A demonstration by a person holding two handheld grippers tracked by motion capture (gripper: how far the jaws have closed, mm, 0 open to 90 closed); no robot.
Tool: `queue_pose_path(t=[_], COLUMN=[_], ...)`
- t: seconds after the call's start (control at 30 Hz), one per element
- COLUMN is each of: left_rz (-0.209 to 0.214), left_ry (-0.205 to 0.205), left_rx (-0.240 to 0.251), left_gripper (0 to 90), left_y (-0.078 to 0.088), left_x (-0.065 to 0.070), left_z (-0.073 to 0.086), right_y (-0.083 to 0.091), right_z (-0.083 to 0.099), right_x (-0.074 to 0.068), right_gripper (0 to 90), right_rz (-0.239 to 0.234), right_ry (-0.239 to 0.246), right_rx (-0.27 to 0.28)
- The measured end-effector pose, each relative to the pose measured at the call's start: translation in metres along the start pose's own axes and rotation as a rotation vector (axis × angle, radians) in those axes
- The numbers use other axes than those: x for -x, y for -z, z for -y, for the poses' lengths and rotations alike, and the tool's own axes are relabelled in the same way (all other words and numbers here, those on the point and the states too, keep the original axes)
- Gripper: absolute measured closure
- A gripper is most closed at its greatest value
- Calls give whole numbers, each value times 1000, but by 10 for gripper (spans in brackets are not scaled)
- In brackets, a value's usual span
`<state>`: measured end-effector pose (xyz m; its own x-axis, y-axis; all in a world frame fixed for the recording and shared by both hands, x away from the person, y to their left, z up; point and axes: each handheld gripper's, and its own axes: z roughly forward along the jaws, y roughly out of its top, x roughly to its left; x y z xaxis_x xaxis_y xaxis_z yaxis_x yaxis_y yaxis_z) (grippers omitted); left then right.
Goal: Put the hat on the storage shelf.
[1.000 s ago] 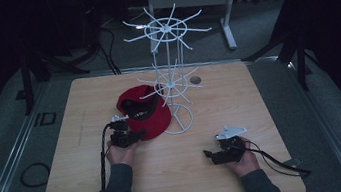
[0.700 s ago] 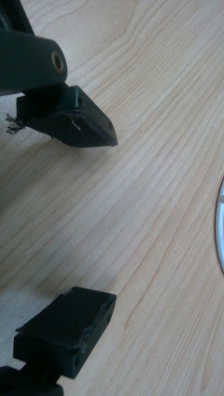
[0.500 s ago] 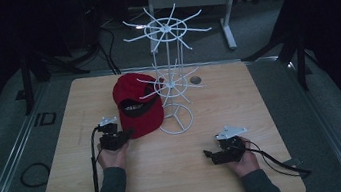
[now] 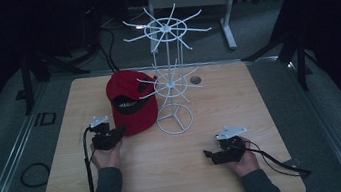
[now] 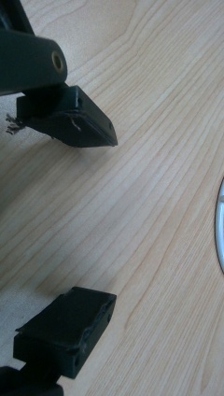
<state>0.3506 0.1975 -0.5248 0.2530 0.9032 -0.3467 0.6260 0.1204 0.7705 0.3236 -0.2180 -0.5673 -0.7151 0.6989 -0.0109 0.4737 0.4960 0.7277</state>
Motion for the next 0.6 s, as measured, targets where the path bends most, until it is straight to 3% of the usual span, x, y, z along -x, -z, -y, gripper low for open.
queue_pose_path(t=[0.6], left_rz=[-53], left_ry=[5], left_rx=[115], left_gripper=[859], left_y=[28], left_x=[-6], left_z=[-25], right_y=[0], right_z=[0], right_x=[0], right_gripper=[200], right_rz=[0], right_ry=[-1], right_rx=[0])
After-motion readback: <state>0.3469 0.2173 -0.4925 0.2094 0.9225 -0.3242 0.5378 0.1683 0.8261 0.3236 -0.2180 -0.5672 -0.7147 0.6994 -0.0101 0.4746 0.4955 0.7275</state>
